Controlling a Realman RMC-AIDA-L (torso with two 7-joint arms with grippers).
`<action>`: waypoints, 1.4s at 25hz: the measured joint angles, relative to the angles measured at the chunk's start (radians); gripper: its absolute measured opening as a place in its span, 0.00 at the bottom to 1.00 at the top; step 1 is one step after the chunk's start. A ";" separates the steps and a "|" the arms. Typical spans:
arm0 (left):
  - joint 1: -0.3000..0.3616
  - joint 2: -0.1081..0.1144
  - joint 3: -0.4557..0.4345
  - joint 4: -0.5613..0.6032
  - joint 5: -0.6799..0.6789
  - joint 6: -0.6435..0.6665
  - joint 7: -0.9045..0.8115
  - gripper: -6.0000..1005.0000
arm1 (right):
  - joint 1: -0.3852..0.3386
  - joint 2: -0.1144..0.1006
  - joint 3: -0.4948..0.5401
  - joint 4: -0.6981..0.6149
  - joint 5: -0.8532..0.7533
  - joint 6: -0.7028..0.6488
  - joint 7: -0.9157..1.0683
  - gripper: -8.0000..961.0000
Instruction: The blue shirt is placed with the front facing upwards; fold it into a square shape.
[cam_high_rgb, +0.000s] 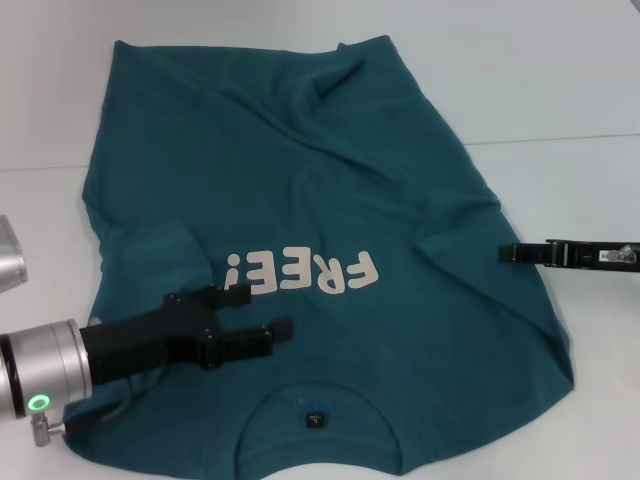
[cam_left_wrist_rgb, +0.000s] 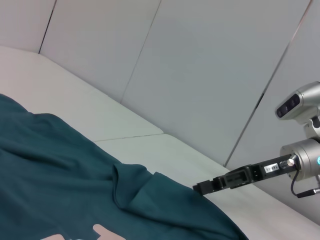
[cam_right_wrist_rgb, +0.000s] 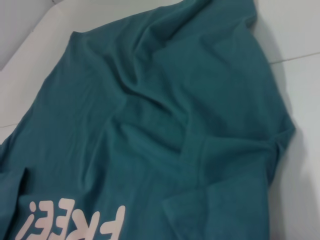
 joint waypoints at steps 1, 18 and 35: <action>0.000 0.000 0.000 -0.001 0.000 0.000 0.000 0.94 | 0.002 0.002 -0.001 -0.001 0.000 0.003 -0.002 0.69; 0.002 0.000 0.000 -0.001 0.000 0.000 0.002 0.94 | -0.005 0.005 -0.011 0.004 -0.002 0.004 -0.021 0.12; 0.002 0.000 -0.005 -0.006 0.000 0.000 0.002 0.95 | -0.056 0.014 0.079 -0.076 0.022 -0.196 -0.114 0.04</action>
